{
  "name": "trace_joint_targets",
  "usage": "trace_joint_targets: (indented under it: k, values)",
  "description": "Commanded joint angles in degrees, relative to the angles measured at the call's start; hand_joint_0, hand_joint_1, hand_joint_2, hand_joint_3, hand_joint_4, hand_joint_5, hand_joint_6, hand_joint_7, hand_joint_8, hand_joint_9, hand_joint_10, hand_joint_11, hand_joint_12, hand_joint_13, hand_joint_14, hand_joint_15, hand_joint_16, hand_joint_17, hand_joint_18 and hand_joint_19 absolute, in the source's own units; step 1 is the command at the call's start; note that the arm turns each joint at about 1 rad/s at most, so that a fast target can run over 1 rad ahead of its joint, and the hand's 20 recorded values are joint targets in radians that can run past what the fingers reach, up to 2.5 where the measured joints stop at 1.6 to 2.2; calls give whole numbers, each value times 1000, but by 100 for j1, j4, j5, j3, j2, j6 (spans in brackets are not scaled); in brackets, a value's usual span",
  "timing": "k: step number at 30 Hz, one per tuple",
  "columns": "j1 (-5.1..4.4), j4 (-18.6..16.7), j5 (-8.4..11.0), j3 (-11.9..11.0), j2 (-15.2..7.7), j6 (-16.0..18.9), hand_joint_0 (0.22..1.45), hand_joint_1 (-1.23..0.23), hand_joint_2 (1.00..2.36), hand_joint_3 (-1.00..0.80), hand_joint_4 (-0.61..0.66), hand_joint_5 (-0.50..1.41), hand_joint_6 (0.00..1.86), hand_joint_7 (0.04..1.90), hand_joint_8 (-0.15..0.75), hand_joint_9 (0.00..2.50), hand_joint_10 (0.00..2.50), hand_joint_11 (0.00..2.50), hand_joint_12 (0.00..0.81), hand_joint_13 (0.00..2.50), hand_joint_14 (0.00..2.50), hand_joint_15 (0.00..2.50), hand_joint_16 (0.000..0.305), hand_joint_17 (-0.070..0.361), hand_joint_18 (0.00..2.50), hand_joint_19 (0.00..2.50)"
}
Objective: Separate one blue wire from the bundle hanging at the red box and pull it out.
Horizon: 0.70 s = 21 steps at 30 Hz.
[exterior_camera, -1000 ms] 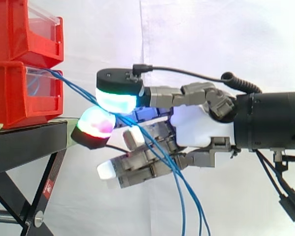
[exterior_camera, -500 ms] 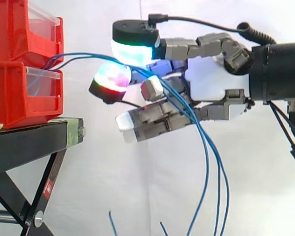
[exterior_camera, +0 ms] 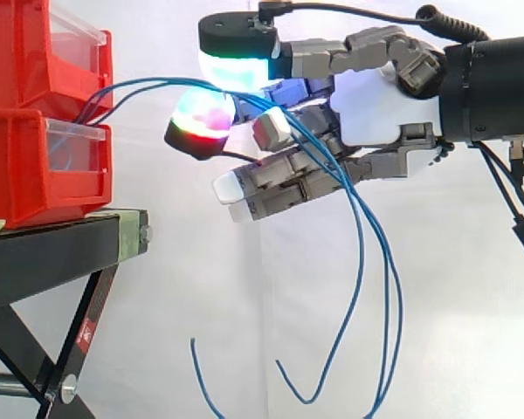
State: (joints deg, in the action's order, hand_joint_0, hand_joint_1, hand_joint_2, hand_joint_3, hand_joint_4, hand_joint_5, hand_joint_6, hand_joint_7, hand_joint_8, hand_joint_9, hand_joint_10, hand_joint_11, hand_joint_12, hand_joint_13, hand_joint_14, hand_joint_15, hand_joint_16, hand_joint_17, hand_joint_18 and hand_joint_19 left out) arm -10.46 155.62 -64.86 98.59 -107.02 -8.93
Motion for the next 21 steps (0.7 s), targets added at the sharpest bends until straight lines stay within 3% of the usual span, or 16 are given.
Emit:
trace_joint_targets:
  k: [1,11,21]
  values:
    - [1,161,0,-41,6,-47,624,-743,1020,-218,191,-173,833,866,458,1438,25,917,457,872,14,334,36,80,570,81]
    - [-35,188,9,-41,-3,-179,627,-725,1021,-222,186,-176,837,857,434,1474,27,1130,462,988,18,522,34,77,610,129]
    - [-26,249,9,-41,-3,-179,633,-730,1020,-233,185,-178,837,835,421,1465,24,1165,464,1072,23,710,35,80,664,206]
